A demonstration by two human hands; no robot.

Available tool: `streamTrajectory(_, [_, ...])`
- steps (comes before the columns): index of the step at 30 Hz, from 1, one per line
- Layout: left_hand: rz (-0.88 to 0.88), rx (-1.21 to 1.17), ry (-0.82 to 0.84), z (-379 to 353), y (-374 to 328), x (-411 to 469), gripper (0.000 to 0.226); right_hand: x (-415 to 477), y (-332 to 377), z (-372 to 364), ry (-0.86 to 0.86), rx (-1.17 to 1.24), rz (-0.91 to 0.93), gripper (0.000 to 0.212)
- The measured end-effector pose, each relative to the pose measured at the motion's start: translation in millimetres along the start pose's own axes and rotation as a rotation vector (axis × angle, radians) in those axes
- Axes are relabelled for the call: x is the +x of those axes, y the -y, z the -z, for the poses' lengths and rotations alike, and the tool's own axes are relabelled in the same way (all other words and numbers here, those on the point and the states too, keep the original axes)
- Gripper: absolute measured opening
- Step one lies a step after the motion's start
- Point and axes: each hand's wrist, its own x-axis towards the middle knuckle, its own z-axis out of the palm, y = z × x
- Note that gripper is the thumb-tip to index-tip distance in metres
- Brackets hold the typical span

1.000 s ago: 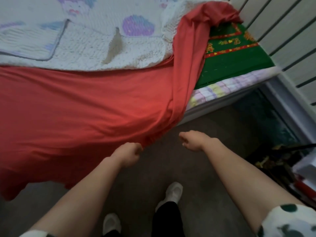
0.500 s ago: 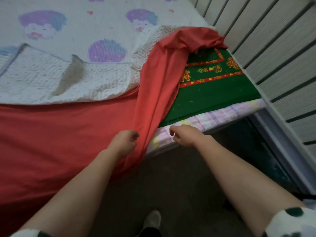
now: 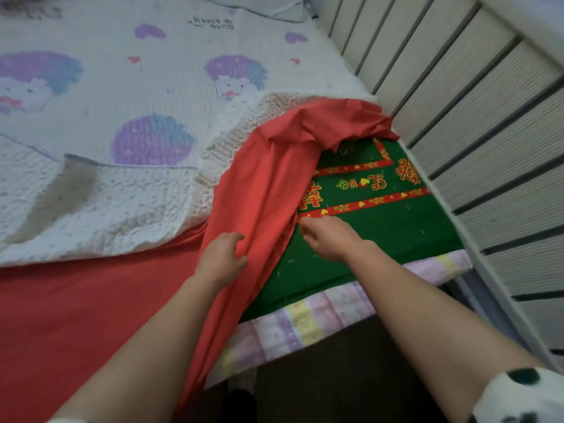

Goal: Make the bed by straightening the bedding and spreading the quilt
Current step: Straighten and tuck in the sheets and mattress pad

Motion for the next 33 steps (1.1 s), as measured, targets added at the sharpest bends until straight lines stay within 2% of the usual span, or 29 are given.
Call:
streamTrajectory(8, [-0.068, 0.019, 0.107, -11, -31, 114, 0.064, 127, -52, 34, -0.039, -0.015, -0.011, 0.022])
streamTrajectory(14, [0.103, 0.274, 0.384, -39, -59, 153, 0.094, 173, -83, 33, -0.03, -0.034, -0.004, 0.028])
streamTrajectory(16, [0.157, 0.383, 0.421, -55, -68, 153, 0.091, 180, -95, 27, -0.018, -0.031, -0.008, 0.029])
streamTrajectory(19, [0.171, 0.532, 0.317, -72, -70, 156, 0.052, 187, -114, 17, -0.001, -0.019, 0.011, 0.026])
streamTrajectory(22, [0.186, 0.518, 0.296, -72, -68, 159, 0.04, 187, -132, 14, 0.02, -0.01, 0.034, 0.024])
streamTrajectory(24, [0.213, 0.384, 0.2, -63, -66, 157, 0.038, 184, -143, 14, 0.025, -0.015, 0.052, 0.025])
streamTrajectory(26, [0.204, 0.263, -0.032, -49, -68, 151, 0.029, 179, -152, 17, 0.027, -0.003, 0.074, 0.029])
streamTrajectory(28, [0.242, 0.108, -0.186, -32, -70, 139, 0.014, 173, -155, 20, 0.031, 0.018, 0.109, 0.037])
streamTrajectory(33, [0.36, -0.418, -0.377, 1, -72, 117, 0.008, 165, -146, 30, 0.051, 0.013, 0.268, 0.061])
